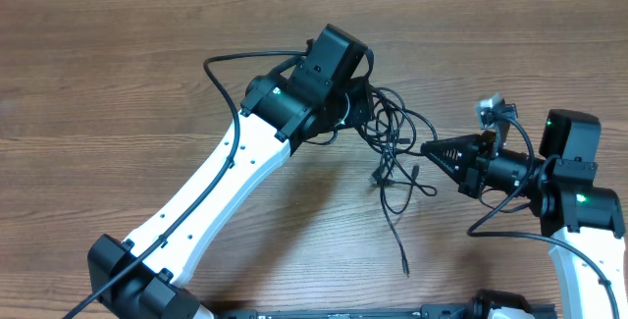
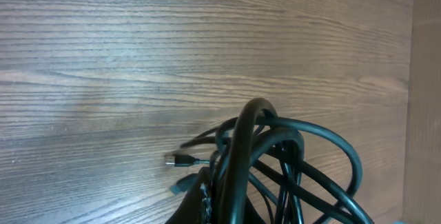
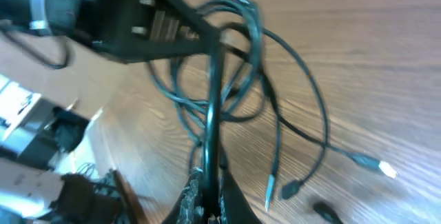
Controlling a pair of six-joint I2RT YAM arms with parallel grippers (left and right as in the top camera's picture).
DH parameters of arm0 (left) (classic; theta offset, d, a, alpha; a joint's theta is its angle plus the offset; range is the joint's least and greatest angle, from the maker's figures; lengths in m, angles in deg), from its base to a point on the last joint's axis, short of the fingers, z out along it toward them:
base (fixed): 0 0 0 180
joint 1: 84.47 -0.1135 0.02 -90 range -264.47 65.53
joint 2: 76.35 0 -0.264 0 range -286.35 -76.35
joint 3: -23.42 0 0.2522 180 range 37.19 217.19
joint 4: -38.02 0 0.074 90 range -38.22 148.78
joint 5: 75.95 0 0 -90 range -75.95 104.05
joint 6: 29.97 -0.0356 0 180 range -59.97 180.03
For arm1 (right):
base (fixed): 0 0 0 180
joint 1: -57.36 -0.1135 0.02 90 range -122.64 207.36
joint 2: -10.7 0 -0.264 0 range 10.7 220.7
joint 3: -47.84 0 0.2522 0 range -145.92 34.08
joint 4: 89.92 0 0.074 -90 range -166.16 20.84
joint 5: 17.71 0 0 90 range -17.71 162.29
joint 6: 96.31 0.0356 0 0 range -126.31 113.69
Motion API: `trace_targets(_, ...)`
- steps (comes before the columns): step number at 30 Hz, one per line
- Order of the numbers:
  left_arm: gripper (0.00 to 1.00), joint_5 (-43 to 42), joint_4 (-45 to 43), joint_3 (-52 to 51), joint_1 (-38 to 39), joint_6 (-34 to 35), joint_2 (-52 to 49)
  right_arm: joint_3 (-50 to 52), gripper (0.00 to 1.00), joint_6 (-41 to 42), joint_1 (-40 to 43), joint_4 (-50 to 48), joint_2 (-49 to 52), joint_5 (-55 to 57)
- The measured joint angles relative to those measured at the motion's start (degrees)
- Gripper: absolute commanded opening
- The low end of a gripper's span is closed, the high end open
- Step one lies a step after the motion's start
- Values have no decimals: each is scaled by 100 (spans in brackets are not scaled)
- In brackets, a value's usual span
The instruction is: Untangle cables
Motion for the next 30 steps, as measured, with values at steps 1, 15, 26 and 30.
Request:
trace_targets(1, 4, 17, 2, 0, 0, 24, 0, 0, 4, 168, 0, 22, 0, 232)
trace_targets(15, 4, 212, 98, 0, -81, -323, 0, 0, 43, 2542, -4, 140, 0, 2581)
trace_targets(26, 4, -699, -439, 0, -37, -955, 0, 0, 49, 1912, -2, 11, 0, 1499)
trace_targets(30, 4, -909, -588, 0, 120, -1062, 0, 0, 50, 1801, -2, 13, 0, 1436)
